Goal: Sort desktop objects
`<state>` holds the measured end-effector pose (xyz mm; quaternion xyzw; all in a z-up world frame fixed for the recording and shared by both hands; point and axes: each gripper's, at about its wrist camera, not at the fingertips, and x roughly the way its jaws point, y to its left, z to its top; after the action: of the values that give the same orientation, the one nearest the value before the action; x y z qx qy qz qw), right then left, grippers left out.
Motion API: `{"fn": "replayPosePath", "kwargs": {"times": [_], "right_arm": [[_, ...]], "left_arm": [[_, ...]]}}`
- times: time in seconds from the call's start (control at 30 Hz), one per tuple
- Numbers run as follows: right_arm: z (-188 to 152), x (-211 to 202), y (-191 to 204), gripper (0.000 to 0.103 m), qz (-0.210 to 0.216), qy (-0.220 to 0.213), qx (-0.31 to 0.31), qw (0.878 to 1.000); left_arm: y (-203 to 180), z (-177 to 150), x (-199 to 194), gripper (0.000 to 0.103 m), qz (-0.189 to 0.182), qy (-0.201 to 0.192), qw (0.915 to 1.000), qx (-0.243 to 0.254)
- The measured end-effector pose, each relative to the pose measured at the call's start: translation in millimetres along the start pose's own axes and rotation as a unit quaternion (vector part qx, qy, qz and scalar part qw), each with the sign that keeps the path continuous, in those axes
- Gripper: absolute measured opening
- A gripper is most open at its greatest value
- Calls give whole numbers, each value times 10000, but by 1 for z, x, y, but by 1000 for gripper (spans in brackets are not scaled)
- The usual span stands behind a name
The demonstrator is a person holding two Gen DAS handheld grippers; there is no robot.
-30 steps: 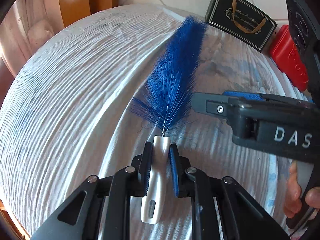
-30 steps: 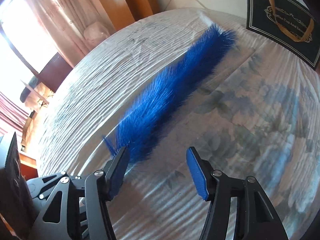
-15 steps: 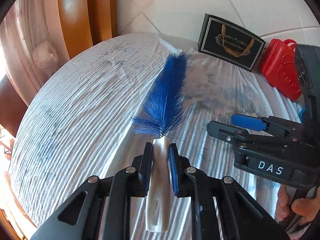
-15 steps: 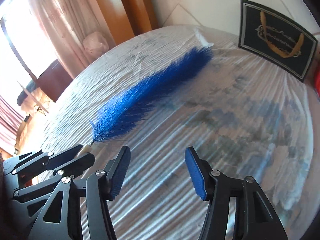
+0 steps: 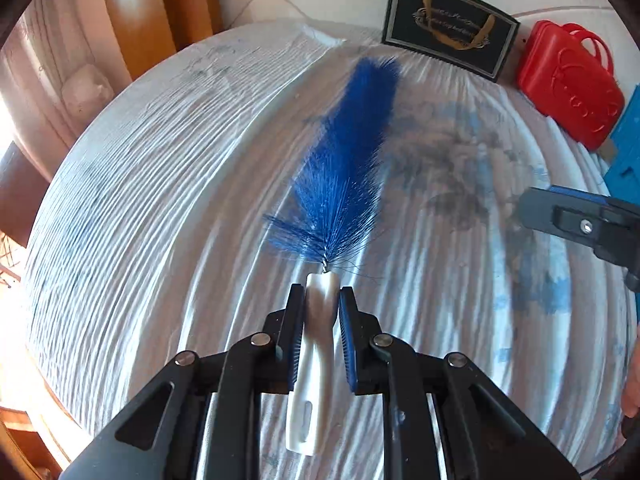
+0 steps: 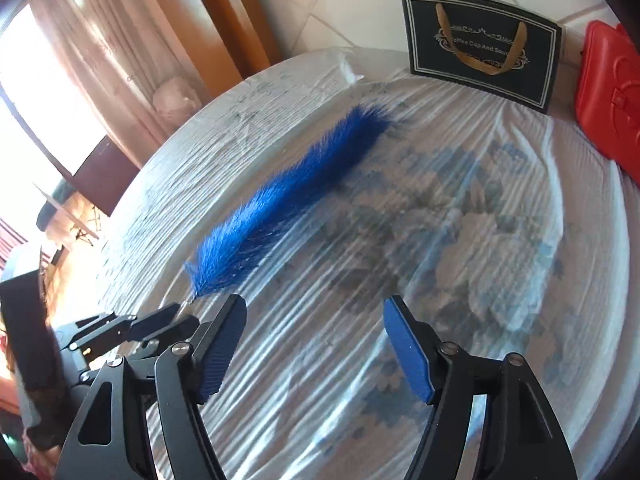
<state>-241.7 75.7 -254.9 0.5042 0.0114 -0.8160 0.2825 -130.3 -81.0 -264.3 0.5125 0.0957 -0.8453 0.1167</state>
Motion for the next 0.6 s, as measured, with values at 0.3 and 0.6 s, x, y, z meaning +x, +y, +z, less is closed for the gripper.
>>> {"fn": "replayPosePath", "kwargs": {"times": [0.3, 0.6], "right_arm": [[-3, 35, 39, 71, 228, 113, -47, 9997], [14, 83, 90, 72, 280, 213, -7, 9994]], "left_arm": [[21, 1, -25, 17, -448, -436, 9977, 268], [82, -5, -6, 17, -432, -101, 9987, 251]]}}
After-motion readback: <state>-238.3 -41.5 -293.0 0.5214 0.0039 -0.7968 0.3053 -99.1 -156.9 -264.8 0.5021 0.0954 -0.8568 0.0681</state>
